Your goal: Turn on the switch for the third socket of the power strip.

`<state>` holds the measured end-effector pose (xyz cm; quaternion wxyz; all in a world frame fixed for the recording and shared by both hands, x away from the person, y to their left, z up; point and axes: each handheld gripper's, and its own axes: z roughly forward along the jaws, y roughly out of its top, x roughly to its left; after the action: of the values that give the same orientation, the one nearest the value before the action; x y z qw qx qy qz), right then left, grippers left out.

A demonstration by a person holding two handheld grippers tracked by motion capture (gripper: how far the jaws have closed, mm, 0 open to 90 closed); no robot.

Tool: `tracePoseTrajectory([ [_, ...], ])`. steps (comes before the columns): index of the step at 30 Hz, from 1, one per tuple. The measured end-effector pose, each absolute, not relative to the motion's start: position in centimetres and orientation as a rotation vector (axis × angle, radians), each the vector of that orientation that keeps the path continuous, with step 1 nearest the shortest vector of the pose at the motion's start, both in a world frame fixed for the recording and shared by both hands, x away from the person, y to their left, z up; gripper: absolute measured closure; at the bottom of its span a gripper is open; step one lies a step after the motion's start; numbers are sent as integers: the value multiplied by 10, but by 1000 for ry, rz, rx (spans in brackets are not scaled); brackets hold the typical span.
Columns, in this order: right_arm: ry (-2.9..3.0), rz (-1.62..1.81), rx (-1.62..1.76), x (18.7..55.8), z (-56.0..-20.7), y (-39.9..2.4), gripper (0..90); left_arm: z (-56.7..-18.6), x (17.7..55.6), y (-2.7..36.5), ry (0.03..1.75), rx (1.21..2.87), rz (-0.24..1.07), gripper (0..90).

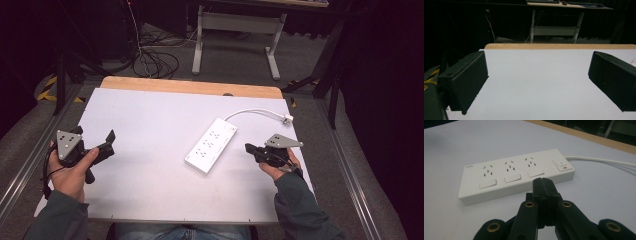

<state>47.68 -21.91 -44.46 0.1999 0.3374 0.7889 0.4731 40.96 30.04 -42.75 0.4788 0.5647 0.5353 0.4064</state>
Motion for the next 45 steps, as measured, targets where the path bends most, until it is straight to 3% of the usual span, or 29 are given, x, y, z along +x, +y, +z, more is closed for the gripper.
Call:
tracePoseTrajectory([
  [45,2298,1329,862,483,-447,-194,900,-428,403,306,1323,1371,1007,32],
])
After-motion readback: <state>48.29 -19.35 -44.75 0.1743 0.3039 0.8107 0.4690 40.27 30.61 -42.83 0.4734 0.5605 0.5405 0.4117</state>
